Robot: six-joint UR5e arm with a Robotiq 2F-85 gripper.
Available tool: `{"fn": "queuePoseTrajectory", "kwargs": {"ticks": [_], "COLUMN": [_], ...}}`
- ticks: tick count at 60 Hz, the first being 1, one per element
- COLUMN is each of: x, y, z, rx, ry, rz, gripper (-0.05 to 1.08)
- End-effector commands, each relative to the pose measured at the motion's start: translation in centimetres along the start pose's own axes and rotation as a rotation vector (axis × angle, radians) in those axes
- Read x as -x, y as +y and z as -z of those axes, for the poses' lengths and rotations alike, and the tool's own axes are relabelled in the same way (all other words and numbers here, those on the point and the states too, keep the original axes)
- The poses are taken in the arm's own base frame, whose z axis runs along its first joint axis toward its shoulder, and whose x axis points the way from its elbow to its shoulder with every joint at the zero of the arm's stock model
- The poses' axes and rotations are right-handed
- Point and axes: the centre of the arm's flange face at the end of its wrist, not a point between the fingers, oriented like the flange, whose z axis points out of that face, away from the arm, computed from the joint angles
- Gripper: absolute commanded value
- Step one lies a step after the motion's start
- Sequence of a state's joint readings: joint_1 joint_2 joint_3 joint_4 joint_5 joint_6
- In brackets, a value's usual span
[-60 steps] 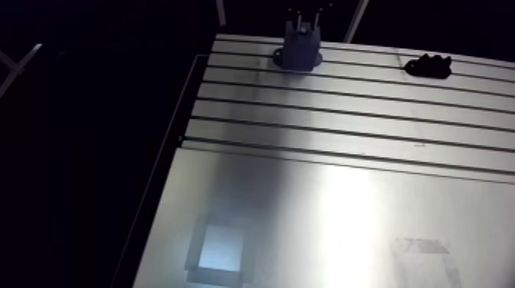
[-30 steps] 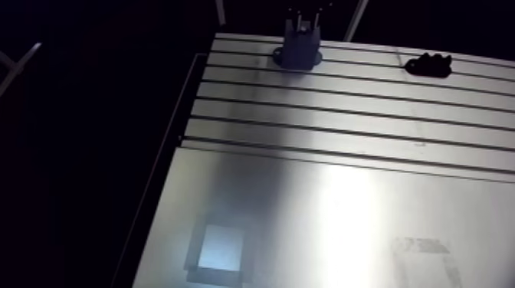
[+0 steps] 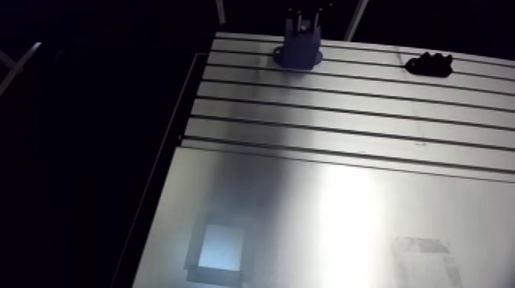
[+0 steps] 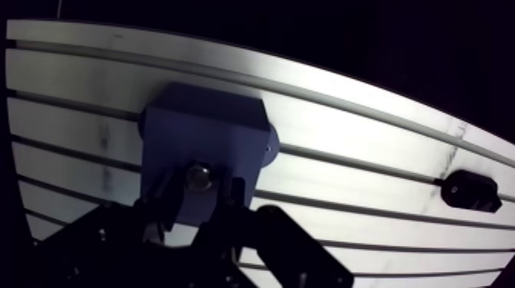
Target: Pick up the M10 bolt and insert it into the hex recess until seated.
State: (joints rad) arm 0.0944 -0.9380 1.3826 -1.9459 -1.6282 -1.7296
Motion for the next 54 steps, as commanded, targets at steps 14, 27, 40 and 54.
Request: {"fn": "queuePoseTrajectory", "kwargs": {"ticks": [14,27,40,54], "x": [-0.03,-0.05,-0.05,-0.16], "y": [-0.06,-0.05,-0.04,-0.01], "z": [0.05,-0.04,-0.04,0.16], "rx": [0.0,0.0,0.0,0.001], "ry": [0.001,0.0,0.0,0.004], "rz": [0.001,0.002,0.002,0.002], "gripper": [0.61,0.62,0.63,0.64]}}
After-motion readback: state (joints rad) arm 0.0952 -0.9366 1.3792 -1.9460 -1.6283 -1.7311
